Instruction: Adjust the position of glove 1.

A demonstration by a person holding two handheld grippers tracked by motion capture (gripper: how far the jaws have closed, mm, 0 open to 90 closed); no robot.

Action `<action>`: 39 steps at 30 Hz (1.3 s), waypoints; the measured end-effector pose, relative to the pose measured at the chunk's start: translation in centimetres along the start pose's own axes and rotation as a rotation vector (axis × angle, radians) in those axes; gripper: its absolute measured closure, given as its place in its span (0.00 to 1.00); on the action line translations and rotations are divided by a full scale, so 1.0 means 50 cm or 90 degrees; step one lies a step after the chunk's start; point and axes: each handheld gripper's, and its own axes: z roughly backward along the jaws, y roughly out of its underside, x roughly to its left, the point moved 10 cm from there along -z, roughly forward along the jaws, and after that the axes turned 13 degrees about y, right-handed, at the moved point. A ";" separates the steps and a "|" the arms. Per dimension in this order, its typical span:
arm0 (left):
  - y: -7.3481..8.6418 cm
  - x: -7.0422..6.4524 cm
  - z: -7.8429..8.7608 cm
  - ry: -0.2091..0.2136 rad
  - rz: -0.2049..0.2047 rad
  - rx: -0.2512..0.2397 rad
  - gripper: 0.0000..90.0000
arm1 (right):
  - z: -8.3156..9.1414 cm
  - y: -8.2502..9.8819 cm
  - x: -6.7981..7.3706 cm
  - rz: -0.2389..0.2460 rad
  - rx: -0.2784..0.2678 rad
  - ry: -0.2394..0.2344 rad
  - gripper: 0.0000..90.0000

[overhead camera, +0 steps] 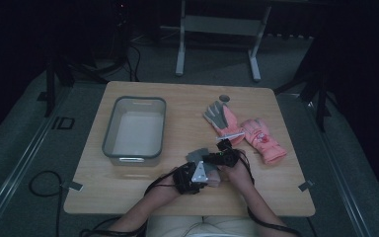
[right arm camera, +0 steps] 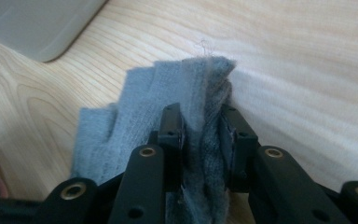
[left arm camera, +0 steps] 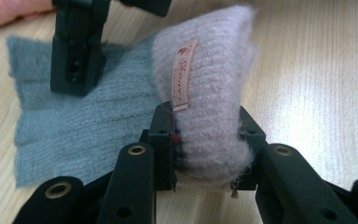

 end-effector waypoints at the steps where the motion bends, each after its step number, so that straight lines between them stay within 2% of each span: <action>1: -0.001 0.002 0.004 0.001 0.003 0.001 0.75 | 0.005 -0.006 0.001 0.002 -0.006 0.000 0.82; 2: -0.001 0.005 0.009 0.000 0.005 0.006 0.76 | 0.009 -0.010 0.003 0.000 -0.009 -0.005 0.82; 5: -0.015 0.014 0.035 0.003 0.011 -0.007 0.76 | 0.027 -0.029 0.007 0.001 -0.024 -0.006 0.82; 7: -0.026 0.020 0.053 -0.005 0.002 -0.008 0.76 | 0.041 -0.046 0.009 0.007 -0.039 -0.004 0.82; 10: -0.041 0.027 0.081 -0.003 -0.004 -0.012 0.76 | 0.066 -0.069 0.017 0.028 -0.064 0.022 0.82; 14: -0.053 0.037 0.112 -0.014 -0.023 -0.011 0.76 | 0.089 -0.098 0.026 0.021 -0.083 0.007 0.82; 17: -0.057 0.045 0.130 -0.002 -0.020 -0.015 0.76 | 0.097 -0.117 0.032 0.025 -0.090 -0.001 0.82; 19: -0.052 0.052 0.139 0.006 -0.029 -0.012 0.76 | 0.101 -0.128 0.040 0.031 -0.093 0.000 0.82; 21: -0.050 0.056 0.147 0.014 -0.024 -0.015 0.76 | 0.105 -0.135 0.047 0.032 -0.098 -0.008 0.83; 23: -0.050 0.057 0.153 0.009 -0.029 -0.014 0.76 | 0.107 -0.140 0.051 0.034 -0.101 -0.008 0.83; 24: -0.054 0.062 0.167 0.000 -0.030 -0.012 0.76 | 0.109 -0.145 0.054 0.036 -0.105 -0.007 0.83; 26: -0.057 0.069 0.184 -0.003 -0.029 -0.011 0.76 | 0.114 -0.166 0.062 0.035 -0.114 -0.015 0.83; 33: -0.063 0.101 0.248 -0.047 -0.048 0.000 0.76 | 0.129 -0.233 0.092 0.043 -0.140 -0.025 0.83; 39: -0.048 0.130 0.301 -0.067 -0.041 0.002 0.76 | 0.126 -0.287 0.127 0.056 -0.152 -0.030 0.83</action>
